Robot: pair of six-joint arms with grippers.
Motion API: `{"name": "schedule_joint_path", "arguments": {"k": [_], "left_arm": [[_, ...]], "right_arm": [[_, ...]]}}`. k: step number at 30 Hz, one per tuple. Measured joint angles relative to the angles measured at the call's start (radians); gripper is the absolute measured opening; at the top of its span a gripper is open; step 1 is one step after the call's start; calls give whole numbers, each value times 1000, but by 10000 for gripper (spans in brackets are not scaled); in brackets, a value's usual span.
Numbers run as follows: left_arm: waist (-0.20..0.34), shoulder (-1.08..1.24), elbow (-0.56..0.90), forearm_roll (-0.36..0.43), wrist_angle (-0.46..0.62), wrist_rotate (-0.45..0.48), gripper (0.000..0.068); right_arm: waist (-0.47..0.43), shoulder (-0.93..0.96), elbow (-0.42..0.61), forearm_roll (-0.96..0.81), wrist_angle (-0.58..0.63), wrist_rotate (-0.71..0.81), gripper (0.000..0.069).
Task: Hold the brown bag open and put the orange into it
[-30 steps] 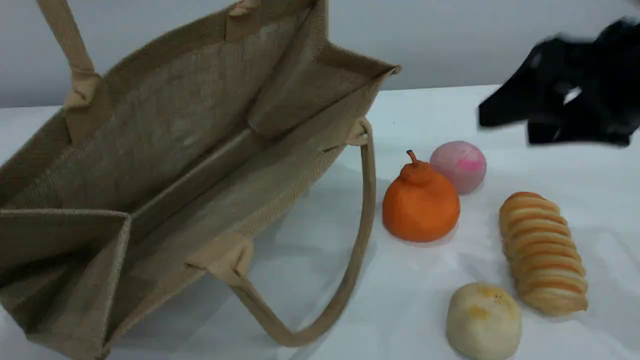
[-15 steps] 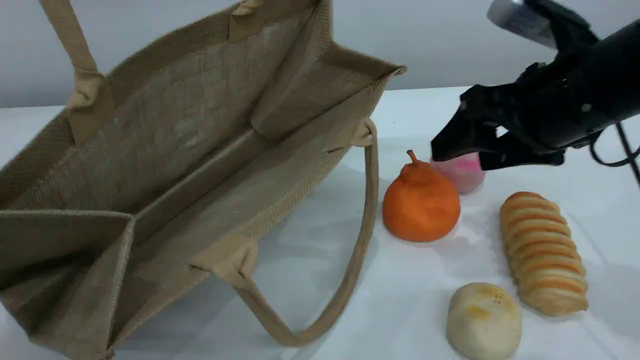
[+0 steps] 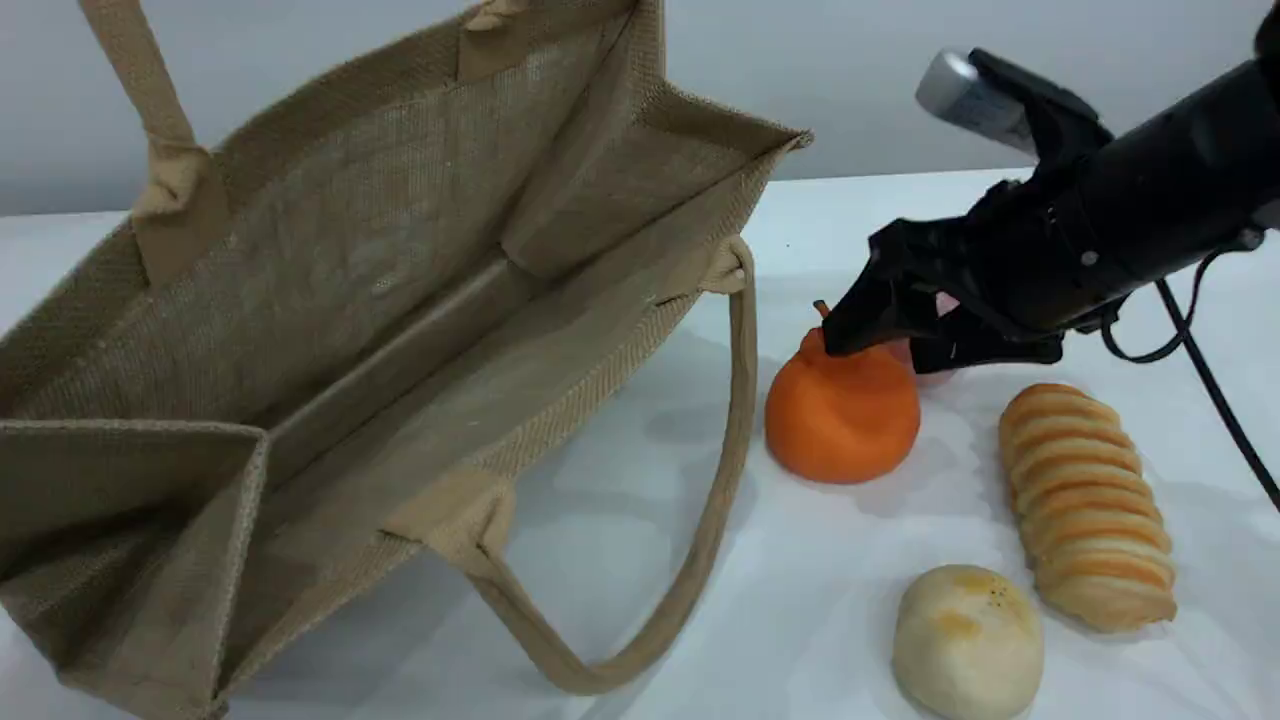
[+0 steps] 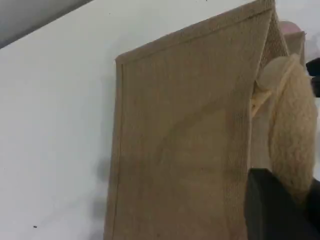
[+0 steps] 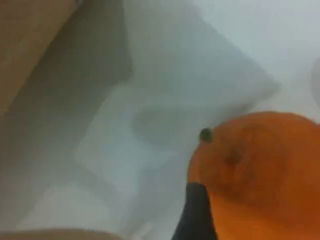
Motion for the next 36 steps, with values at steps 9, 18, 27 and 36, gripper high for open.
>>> {"name": "schedule_joint_path", "arguments": {"k": [9, 18, 27, 36], "left_arm": [[0, 0, 0, -17, 0, 0, 82], [0, 0, 0, -17, 0, -1, 82], [0, 3, 3, -17, 1, -2, 82], [0, 3, 3, -17, 1, -2, 82]], "right_arm": [[0, 109, -42, 1, 9, 0, 489], [0, 116, -42, 0, 126, 0, 90], [-19, 48, -40, -6, 215, 1, 21], [-84, -163, -40, -131, 9, 83, 21]]}}
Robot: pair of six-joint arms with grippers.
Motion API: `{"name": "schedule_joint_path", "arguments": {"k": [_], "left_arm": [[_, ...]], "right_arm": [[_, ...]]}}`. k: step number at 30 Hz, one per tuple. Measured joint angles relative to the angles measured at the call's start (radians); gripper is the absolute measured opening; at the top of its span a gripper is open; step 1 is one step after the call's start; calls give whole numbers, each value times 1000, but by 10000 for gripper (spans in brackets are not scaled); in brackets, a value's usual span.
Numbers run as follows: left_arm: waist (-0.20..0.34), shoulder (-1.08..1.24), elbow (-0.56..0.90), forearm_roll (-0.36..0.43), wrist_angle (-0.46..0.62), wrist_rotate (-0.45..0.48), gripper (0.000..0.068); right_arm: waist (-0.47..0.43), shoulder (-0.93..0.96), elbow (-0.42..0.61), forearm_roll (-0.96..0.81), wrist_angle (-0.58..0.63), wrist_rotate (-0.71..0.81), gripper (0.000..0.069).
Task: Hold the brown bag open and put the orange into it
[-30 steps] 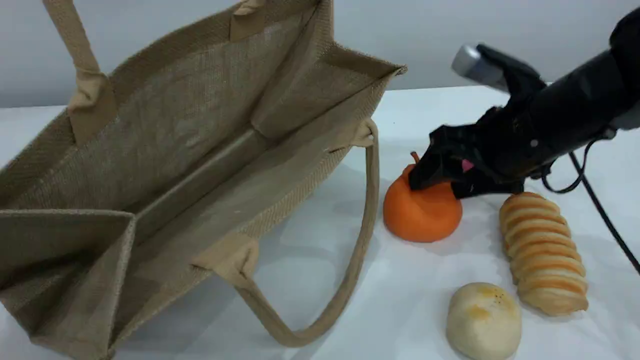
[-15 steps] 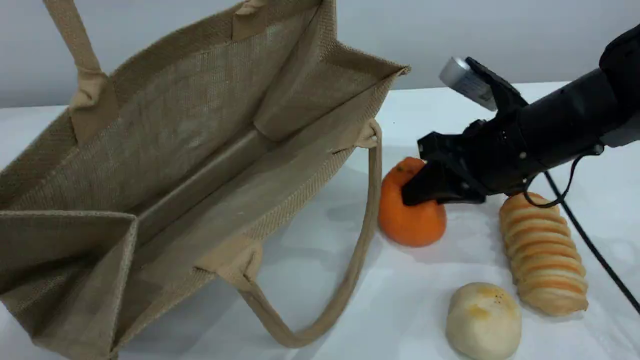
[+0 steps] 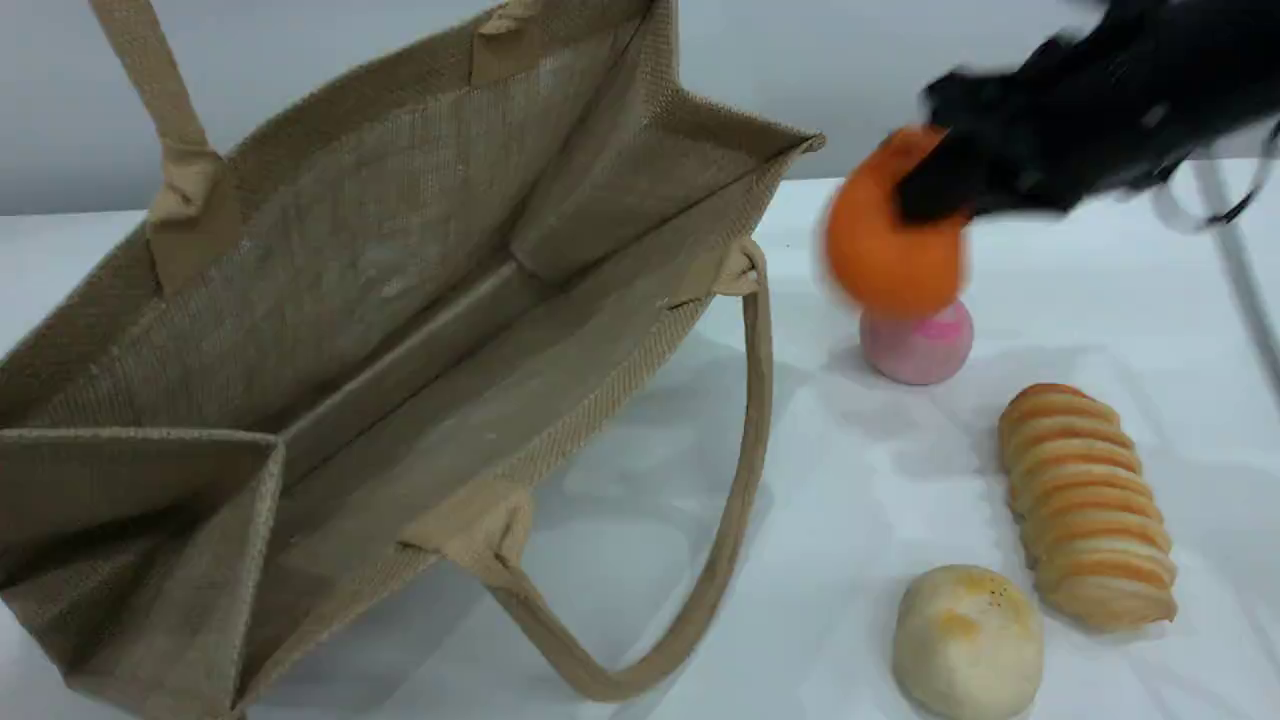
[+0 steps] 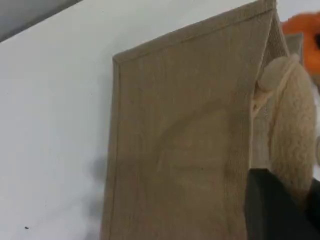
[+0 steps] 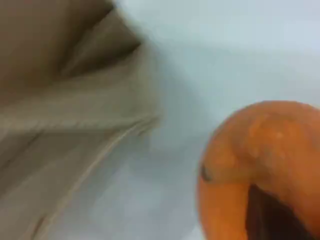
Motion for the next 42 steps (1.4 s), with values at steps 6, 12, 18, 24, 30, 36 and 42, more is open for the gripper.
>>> {"name": "schedule_joint_path", "arguments": {"k": [6, 12, 18, 24, 30, 36, 42], "left_arm": [[0, 0, 0, 0, 0, 0, 82], [0, 0, 0, -1, 0, 0, 82], [0, -3, 0, -45, 0, 7, 82], [0, -15, 0, -90, 0, 27, 82], [0, -44, -1, -90, 1, 27, 82], [0, -41, -1, -108, 1, 27, 82], [0, -40, 0, -106, 0, 27, 82]], "right_arm": [[-7, -153, 0, -110, 45, 119, 21], [11, -246, -1, -109, 260, 179, 21], [120, -250, -1, -106, 397, 178, 21], [282, -242, -1, -100, 276, 179, 21], [402, -218, -1, -71, 146, 178, 21], [422, -168, -1, 25, 93, 154, 21], [422, -131, -1, 119, 31, 122, 21]]}}
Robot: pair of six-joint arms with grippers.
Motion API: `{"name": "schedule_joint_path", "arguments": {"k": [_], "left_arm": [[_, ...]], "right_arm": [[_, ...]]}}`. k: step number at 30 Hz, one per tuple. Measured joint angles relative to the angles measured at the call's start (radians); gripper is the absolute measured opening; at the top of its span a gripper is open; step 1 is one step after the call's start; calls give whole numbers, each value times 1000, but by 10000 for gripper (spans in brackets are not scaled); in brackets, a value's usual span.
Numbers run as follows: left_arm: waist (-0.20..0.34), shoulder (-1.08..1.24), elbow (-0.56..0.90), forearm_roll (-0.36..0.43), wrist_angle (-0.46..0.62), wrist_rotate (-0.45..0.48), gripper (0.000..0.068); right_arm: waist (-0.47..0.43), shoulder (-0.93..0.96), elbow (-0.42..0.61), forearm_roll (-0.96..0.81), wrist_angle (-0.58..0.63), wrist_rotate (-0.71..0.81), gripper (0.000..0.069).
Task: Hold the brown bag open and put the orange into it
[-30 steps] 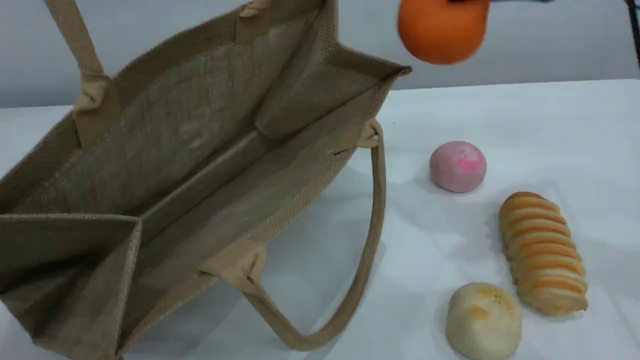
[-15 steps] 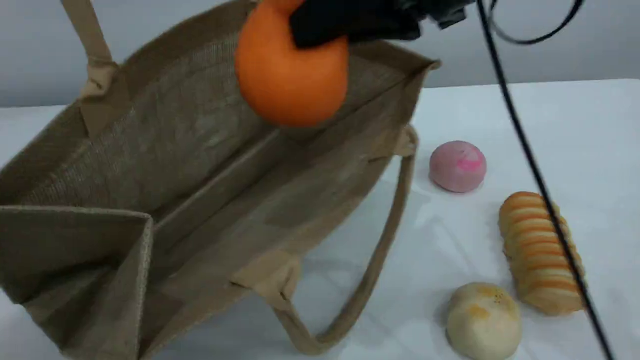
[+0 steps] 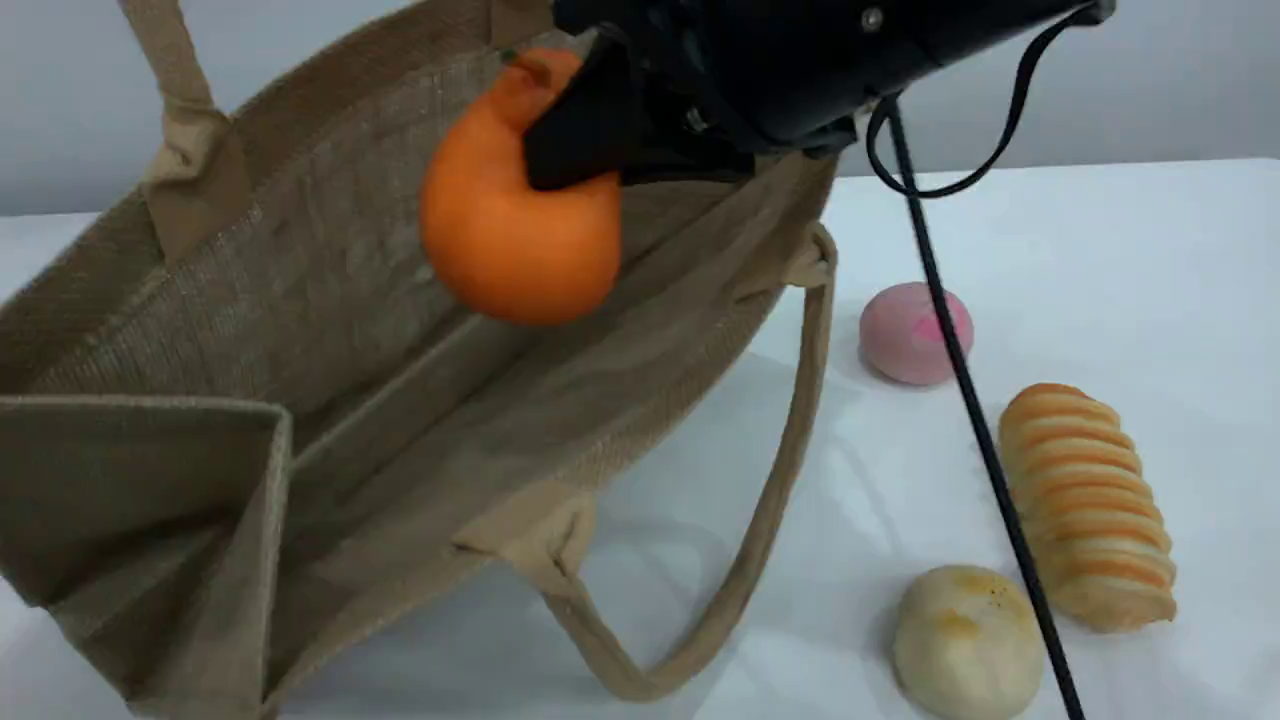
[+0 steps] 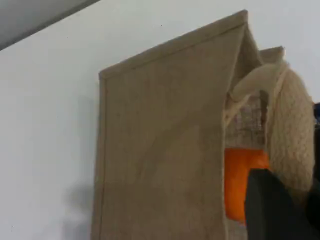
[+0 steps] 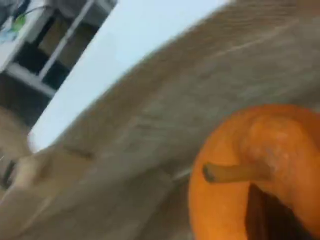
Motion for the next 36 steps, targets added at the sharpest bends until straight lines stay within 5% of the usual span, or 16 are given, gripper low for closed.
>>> {"name": "schedule_joint_path", "arguments": {"k": [20, 25, 31, 36], "left_arm": [[-5, 2, 0, -24, 0, 5, 82], [-5, 2, 0, -24, 0, 5, 82], [-6, 2, 0, -24, 0, 6, 82], [-6, 2, 0, -21, 0, 16, 82]], "right_arm": [[50, 61, 0, 12, -54, -73, 39], [50, 60, 0, 12, -49, -85, 143], [50, 57, 0, 12, -42, -84, 379], [49, 31, 0, 12, -35, -84, 464]]}}
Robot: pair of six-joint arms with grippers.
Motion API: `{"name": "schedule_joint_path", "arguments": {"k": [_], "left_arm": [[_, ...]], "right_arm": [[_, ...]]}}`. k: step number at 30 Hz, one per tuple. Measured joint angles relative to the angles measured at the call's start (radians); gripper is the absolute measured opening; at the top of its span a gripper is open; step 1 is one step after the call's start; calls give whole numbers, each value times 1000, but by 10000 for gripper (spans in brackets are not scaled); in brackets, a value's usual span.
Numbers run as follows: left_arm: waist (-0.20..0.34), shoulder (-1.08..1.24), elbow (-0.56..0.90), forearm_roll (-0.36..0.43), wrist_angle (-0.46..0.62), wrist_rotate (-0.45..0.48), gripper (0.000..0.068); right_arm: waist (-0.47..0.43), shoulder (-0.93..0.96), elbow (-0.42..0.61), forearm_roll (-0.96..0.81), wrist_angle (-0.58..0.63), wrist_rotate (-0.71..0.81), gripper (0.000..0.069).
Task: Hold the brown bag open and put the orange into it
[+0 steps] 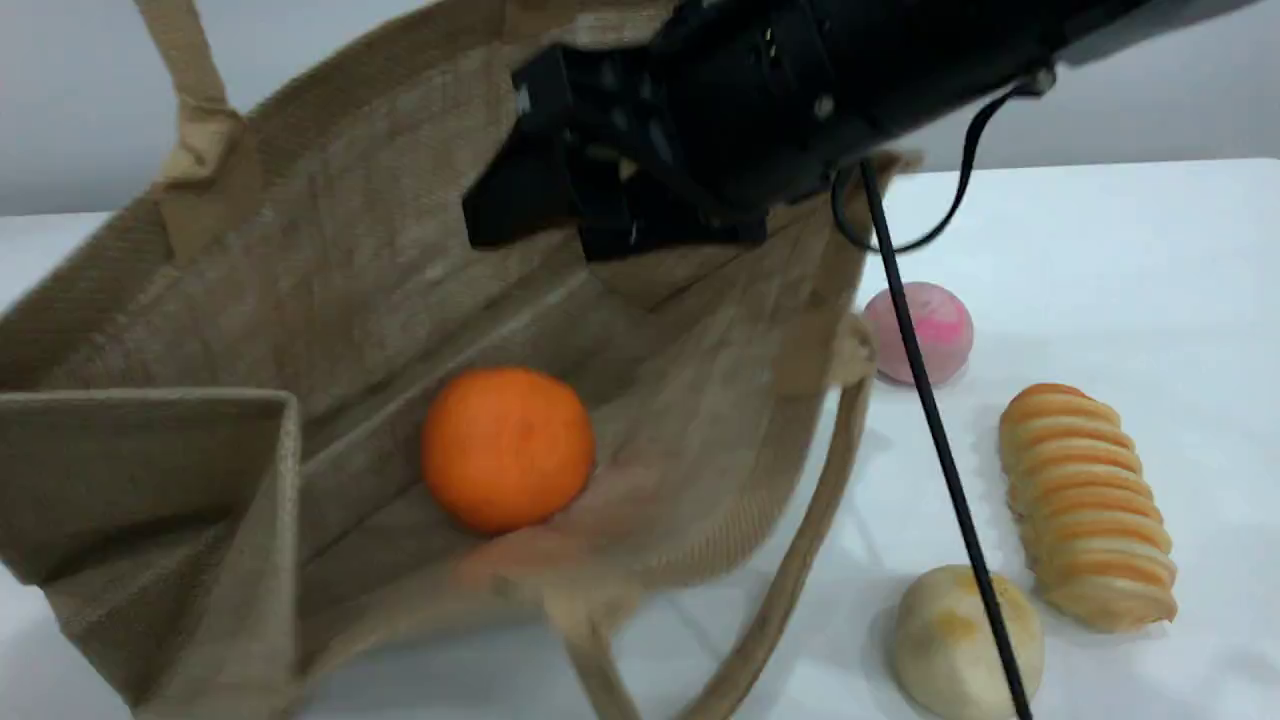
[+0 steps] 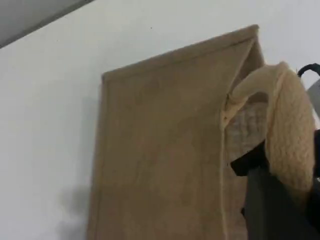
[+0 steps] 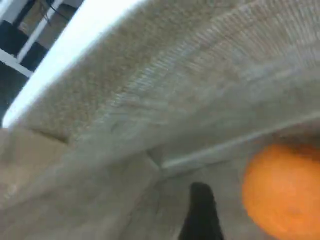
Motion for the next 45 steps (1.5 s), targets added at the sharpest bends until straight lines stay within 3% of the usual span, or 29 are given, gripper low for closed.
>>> {"name": "schedule_joint_path", "arguments": {"k": [8, 19, 30, 34, 38, 45], "left_arm": [[0, 0, 0, 35, 0, 2, 82], [0, 60, 2, -7, -2, 2, 82], [0, 160, 3, -7, -9, 2, 82], [0, 192, 3, -7, -11, 2, 94], [0, 219, 4, -7, -8, 2, 132], [0, 230, 6, -5, -3, 2, 320]], "right_arm": [[0, -162, 0, -30, -40, 4, 472], [0, -415, 0, -241, -140, 136, 472], [-8, -424, 0, -472, -133, 321, 472], [-37, -424, 0, -484, -129, 328, 472], [-77, -424, 0, -484, -89, 333, 472], [-101, -424, 0, -484, -69, 333, 472]]}}
